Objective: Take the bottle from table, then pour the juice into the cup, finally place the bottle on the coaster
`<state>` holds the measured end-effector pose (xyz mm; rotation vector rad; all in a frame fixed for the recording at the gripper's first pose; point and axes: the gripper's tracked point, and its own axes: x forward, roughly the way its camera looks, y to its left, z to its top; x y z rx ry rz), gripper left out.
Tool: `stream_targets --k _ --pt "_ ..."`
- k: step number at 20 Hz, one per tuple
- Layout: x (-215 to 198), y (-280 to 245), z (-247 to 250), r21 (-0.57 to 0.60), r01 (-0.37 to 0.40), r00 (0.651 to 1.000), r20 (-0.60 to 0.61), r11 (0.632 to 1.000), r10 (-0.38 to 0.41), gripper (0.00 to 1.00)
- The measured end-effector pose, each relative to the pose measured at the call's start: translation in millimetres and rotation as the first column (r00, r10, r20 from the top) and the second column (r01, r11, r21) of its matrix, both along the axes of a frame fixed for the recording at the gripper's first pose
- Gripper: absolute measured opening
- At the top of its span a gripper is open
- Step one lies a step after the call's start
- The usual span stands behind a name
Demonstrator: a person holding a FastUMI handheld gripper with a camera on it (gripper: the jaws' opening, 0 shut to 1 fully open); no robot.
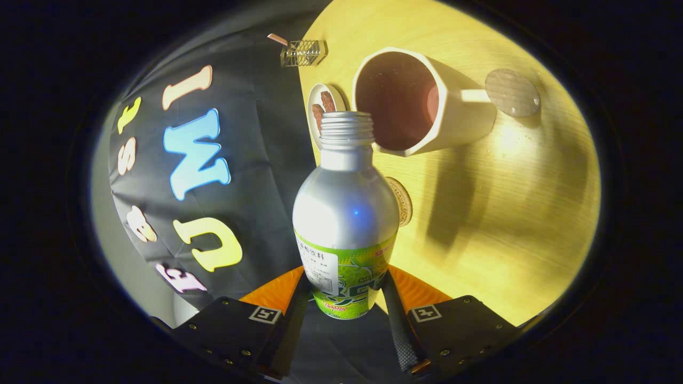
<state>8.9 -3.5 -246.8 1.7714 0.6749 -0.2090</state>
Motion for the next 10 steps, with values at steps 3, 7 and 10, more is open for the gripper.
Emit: stream_targets --k 3,7,10 --pt "-3.3 2.0 -11.3 -0.101 -0.047 0.999 -0.008 0.994 0.046 0.73" --pt "-3.1 0.9 -27.1 -0.231 -0.098 0.995 -0.034 0.968 0.092 0.73" --pt "-0.2 5.7 -35.5 -0.308 -0.141 0.99 -0.051 0.941 0.132 0.73"
